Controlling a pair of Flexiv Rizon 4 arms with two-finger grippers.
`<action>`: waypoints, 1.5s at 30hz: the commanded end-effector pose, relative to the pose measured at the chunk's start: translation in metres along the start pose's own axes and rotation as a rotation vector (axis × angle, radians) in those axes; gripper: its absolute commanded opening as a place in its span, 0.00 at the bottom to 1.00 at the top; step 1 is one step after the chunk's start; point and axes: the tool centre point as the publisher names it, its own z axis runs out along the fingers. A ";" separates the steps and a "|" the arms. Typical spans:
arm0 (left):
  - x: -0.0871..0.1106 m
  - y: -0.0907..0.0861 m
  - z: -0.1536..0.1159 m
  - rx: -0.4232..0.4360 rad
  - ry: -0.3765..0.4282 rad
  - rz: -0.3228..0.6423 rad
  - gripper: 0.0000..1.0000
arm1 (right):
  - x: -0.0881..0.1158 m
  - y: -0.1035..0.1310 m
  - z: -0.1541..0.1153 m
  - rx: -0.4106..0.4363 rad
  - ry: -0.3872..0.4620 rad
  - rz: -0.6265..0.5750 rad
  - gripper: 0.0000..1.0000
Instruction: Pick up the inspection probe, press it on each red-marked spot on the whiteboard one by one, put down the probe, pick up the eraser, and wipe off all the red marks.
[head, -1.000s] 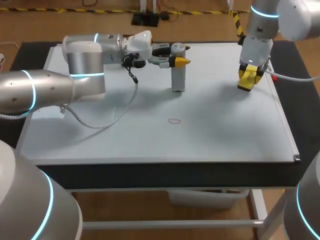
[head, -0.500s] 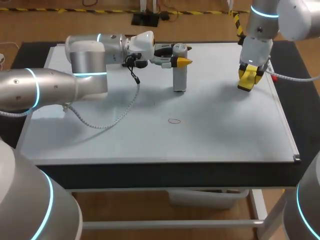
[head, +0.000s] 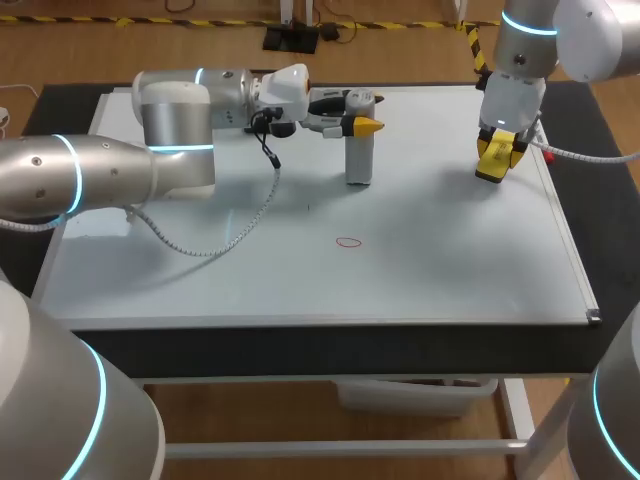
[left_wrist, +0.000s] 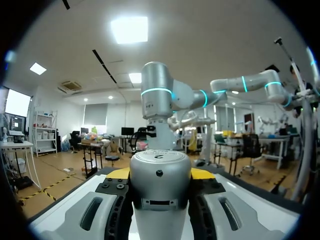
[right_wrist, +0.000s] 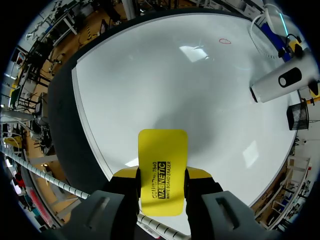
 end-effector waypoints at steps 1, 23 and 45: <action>-0.003 0.004 0.001 0.004 0.006 -0.002 0.00 | 0.000 -0.001 -0.001 0.001 0.004 -0.002 0.00; -0.002 0.002 -0.001 -0.002 0.009 -0.002 0.00 | 0.000 -0.001 -0.001 0.001 0.004 -0.002 0.00; -0.003 -0.035 -0.048 -0.039 -0.016 0.017 0.00 | 0.000 -0.001 -0.001 0.001 0.004 -0.002 0.00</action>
